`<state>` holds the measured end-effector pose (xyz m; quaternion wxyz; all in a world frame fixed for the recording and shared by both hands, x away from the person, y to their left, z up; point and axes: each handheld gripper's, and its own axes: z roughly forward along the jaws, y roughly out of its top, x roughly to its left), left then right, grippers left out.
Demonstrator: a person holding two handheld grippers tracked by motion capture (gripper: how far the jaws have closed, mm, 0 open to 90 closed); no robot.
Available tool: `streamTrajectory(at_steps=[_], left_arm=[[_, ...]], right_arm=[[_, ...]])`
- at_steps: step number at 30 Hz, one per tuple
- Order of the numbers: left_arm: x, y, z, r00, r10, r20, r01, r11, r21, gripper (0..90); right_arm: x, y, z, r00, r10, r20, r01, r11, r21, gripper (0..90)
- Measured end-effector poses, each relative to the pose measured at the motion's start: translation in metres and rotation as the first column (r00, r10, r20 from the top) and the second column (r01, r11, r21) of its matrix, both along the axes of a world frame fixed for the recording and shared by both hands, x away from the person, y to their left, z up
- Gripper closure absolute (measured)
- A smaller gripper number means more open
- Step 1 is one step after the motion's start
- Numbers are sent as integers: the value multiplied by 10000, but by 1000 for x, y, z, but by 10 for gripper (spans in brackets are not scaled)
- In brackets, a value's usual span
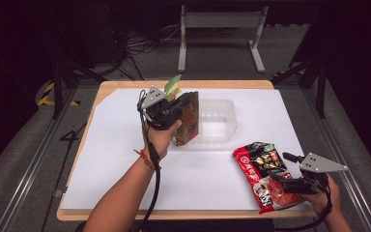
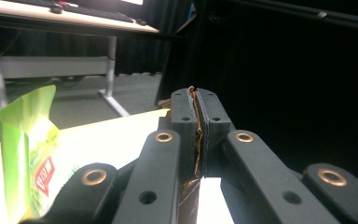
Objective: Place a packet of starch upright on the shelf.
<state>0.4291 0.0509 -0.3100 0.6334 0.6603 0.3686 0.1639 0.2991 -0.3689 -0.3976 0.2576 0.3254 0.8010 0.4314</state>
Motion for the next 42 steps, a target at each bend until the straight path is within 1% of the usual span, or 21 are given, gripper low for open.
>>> streamTrajectory(at_steps=[2, 3, 4, 6, 8, 9, 10, 12, 14, 16, 21, 23, 25, 28, 31, 33, 36, 38, 40, 41, 42], left_arm=[[5, -5, 0, 9996, 270, 40, -271, 9993, 249, 869], [8, -7, 0, 9993, 365, -18, -365, 9991, 231, 869], [11, -10, 0, 9986, 517, -54, -515, 9980, 355, 869], [15, -14, 1, 9969, 782, 107, -788, 9950, 619, 869], [21, -16, 1, 9965, 828, -100, -823, 9954, 489, 869], [23, -18, 1, 9959, 899, -100, -892, 9944, 559, 869], [25, -20, 1, 9945, 1051, 4, -1049, 9920, 704, 869], [32, -24, 1, 9928, 1188, -134, -1175, 9905, 718, 869], [37, -26, 1, 9891, 1470, 3, -1464, 9850, 912, 870], [44, -26, 1, 9858, 1662, -226, -1640, 9834, 780, 869], [51, -29, 4, 9787, 2051, -29, -2039, 9742, 970, 869], [54, -30, 5, 9773, 2119, -63, -2105, 9734, 907, 869], [57, -32, 6, 9734, 2293, 37, -2286, 9690, 937, 869], [60, -34, 7, 9700, 2429, 20, -2420, 9658, 931, 870], [66, -39, 9, 9639, 2662, 79, -2656, 9584, 1049, 869], [70, -42, 10, 9623, 2720, 44, -2710, 9569, 1048, 869], [76, -47, 11, 9570, 2901, 59, -2888, 9504, 1153, 869], [77, -49, 10, 9560, 2933, -46, -2911, 9507, 1070, 868], [77, -58, 9, 9595, 2816, -80, -2789, 9535, 1146, 867], [77, -58, 9, 9595, 2816, -80, -2789, 9535, 1146, 864], [77, -61, 7, 9626, 2704, -154, -2668, 9567, 1161, 864]], right_arm=[[0, 0, 0, 10000, 18, 4, -18, 10000, 1, 187], [0, 0, 0, 10000, 32, 11, -32, 10000, -1, 187], [-1, 0, 0, 10000, 37, 13, -37, 10000, -3, 187], [-1, 0, 0, 10000, 37, 7, -37, 10000, 12, 187], [0, 0, 0, 10000, 35, 9, -35, 10000, 10, 187], [0, 0, 0, 10000, 35, 7, -35, 10000, 17, 187], [0, 0, 0, 10000, 34, 5, -34, 10000, 22, 187], [0, 0, 0, 10000, 17, -11, -17, 10000, 24, 187], [0, 0, 0, 10000, 45, 6, -45, 10000, 21, 187], [-1, -1, 0, 10000, 34, 16, -34, 10000, 16, 187], [0, -1, 0, 10000, 29, -20, -29, 10000, 39, 187], [0, -1, 0, 10000, 34, -32, -34, 10000, 47, 187], [0, -1, 0, 10000, 50, -20, -50, 10000, 12, 187], [0, 0, 0, 10000, 62, -26, -62, 10000, 16, 187], [0, -1, -1, 10000, 62, -38, -62, 10000, -1, 188], [0, -1, -1, 10000, 56, -57, -56, 10000, 1, 187], [0, -1, -1, 10000, 49, -71, -49, 10000, -20, 187], [0, -1, -1, 10000, 57, -70, -57, 10000, -36, 187], [1, -1, -2, 9999, 71, -103, -71, 10000, -38, 187], [1, -1, -2, 9999, 71, -103, -71, 10000, -38, 187], [1, -1, -2, 9999, 74, -109, -74, 10000, -33, 187]])
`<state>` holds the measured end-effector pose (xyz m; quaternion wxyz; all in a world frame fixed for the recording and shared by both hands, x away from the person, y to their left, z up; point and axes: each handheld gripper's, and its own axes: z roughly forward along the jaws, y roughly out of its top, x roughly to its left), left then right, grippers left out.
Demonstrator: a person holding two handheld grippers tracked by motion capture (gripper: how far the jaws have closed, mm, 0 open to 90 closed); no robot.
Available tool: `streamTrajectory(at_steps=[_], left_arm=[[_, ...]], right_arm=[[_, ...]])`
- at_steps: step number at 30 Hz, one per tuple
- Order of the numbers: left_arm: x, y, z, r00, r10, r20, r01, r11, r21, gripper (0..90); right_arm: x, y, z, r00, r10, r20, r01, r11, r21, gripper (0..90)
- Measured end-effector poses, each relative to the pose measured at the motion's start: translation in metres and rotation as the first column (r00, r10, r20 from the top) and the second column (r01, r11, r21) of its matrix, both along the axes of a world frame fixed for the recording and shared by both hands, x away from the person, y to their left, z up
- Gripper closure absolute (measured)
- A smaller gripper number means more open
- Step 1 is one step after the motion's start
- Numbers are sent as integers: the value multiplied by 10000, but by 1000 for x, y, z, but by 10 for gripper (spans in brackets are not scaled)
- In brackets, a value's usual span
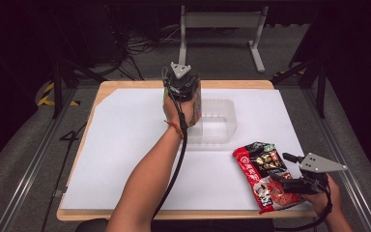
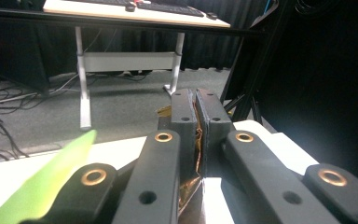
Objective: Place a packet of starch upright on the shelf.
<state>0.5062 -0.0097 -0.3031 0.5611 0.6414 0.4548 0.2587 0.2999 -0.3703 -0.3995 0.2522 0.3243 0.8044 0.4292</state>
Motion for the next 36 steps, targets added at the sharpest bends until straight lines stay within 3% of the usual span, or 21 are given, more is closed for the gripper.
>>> streamTrajectory(at_steps=[4, 6, 9, 13, 15, 19, 27, 29, 34, 36], left_arm=[[0, -7, -10, 9982, -495, -339, 497, 9988, 31, 821], [-1, -10, -17, 9953, -804, -547, 824, 9960, 354, 794], [-3, -8, -26, 9922, -1098, -597, 1130, 9922, 519, 794], [-8, -3, -29, 9891, -1388, -494, 1413, 9886, 514, 783], [-12, -1, -30, 9840, -1721, -468, 1746, 9831, 555, 780], [-22, 1, -32, 9769, -2119, -269, 2135, 9714, 1041, 793], [-30, 6, -34, 9660, -2581, -150, 2581, 9595, 1125, 832], [-34, 8, -36, 9598, -2804, -99, 2799, 9542, 1059, 833], [-36, 10, -39, 9553, -2956, -25, 2946, 9513, 908, 834], [-39, 9, -38, 9497, -3132, 1, 3114, 9443, 1059, 834]], right_arm=[[-1, 0, 0, 10000, 21, 24, -21, 10000, -7, 187], [-1, 0, 0, 10000, 23, 28, -23, 10000, -1, 187], [-1, 0, 1, 10000, 15, 42, -15, 10000, 2, 187], [-1, 0, 0, 10000, 3, 30, -3, 10000, -1, 187], [-1, 0, 0, 10000, -6, 18, 6, 10000, -10, 187], [-1, 1, 1, 10000, 3, 32, -3, 10000, -33, 186], [-1, 1, 0, 10000, -14, 21, 14, 10000, -36, 187], [-1, 1, 0, 10000, -37, 10, 37, 10000, -36, 187], [-2, 1, 0, 10000, -72, 10, 72, 10000, -30, 186], [-1, 1, 1, 10000, -87, 25, 87, 10000, -25, 187]])
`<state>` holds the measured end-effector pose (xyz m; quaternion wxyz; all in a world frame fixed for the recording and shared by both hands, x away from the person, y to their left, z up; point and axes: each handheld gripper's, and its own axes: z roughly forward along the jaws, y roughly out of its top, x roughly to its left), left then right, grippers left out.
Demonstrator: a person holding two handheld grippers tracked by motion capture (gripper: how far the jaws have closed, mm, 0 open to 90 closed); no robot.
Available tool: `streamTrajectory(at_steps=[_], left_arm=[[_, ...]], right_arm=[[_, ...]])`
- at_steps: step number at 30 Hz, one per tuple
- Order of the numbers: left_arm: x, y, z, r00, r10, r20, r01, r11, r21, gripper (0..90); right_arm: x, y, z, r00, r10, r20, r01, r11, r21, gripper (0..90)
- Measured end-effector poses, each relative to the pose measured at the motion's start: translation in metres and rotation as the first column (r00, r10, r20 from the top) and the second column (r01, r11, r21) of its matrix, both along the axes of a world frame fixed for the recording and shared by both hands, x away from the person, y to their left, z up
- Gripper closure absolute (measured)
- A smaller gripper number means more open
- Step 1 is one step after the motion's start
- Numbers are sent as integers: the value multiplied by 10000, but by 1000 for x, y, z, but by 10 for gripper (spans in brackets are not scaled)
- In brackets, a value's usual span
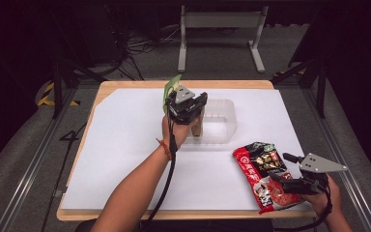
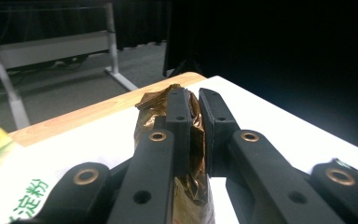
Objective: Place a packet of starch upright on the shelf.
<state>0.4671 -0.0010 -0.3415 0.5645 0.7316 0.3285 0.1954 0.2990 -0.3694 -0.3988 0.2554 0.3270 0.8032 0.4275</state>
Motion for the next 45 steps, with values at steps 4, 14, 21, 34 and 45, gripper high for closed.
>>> streamTrajectory(at_steps=[4, 14, 21, 34, 45], left_arm=[[-4, -1, -2, 9997, -240, 106, 240, 9997, 3, 833], [-8, 9, -2, 9980, -494, 384, 493, 9988, 29, 748], [-15, 28, -1, 9901, -1117, 849, 1076, 9929, 516, 579], [-74, 89, -10, 9712, -1791, 1572, 1473, 9698, 1947, 338], [-89, 131, -45, 9808, -1883, 508, 1680, 9481, 2699, 276]], right_arm=[[1, 0, -1, 10000, 10, -25, -10, 10000, -25, 186], [5, 1, 0, 9999, 134, -25, -134, 9999, -57, 186], [8, -2, -1, 9997, 130, -207, -129, 9999, 30, 248], [8, -9, 2, 9983, -415, -402, 418, 9991, 71, 627], [6, -19, 5, 9956, -859, -375, 855, 9963, -131, 816]])
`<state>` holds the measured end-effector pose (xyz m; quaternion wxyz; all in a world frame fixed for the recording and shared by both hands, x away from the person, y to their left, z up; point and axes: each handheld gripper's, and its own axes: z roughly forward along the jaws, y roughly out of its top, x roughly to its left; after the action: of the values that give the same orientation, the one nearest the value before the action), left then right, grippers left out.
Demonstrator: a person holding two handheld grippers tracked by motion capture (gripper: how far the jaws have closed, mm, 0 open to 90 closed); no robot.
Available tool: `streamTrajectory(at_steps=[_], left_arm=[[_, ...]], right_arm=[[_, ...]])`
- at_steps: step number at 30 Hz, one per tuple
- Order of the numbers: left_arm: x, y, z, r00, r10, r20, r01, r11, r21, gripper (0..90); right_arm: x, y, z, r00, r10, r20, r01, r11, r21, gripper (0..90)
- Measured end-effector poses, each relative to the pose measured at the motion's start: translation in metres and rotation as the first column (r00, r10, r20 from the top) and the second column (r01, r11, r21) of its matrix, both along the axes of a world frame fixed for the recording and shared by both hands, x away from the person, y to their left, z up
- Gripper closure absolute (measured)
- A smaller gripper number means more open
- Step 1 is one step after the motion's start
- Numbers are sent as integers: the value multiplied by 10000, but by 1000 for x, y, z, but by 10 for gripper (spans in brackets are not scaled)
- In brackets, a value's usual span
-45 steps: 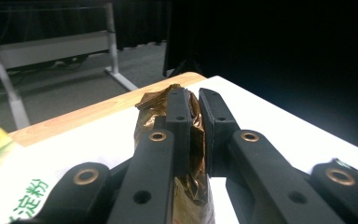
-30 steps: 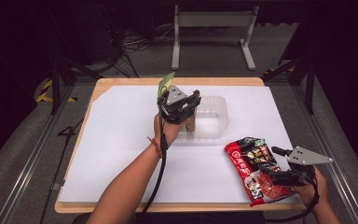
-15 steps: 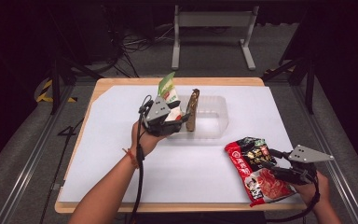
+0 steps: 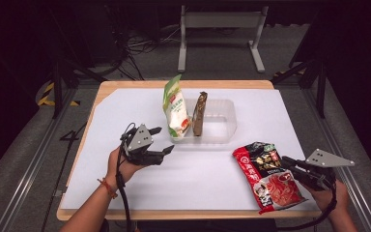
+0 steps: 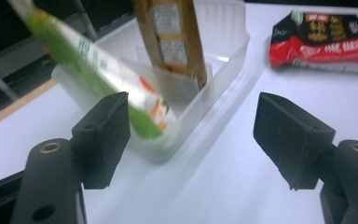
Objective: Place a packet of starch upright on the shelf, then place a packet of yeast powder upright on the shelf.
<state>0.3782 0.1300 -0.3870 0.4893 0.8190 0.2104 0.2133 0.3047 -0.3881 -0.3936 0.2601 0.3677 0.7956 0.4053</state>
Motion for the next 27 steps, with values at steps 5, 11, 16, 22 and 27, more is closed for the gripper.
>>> streamTrajectory(at_steps=[5, 11, 16, 22, 27], left_arm=[[-4, 18, -19, 9994, 220, -257, -206, 9984, 530, 257], [-8, 28, -33, 9961, 859, -190, -844, 9940, 697, 168], [-7, 33, -45, 9939, 897, -642, -853, 9940, 686, 158], [-10, 30, -49, 9941, 699, -835, -653, 9962, 570, 177], [-9, 28, -49, 9928, 609, -1029, -591, 9980, 206, 175]], right_arm=[[1, -10, -3, 9993, -338, -181, 336, 9994, -94, 856], [3, -15, -8, 9974, -525, -484, 515, 9985, -201, 898], [2, -18, -15, 9931, -743, -903, 707, 9966, -421, 900], [-3, -19, -16, 9897, -730, -1230, 669, 9964, -527, 900], [-5, -22, -18, 9856, -687, -1544, 588, 9960, -679, 900]])
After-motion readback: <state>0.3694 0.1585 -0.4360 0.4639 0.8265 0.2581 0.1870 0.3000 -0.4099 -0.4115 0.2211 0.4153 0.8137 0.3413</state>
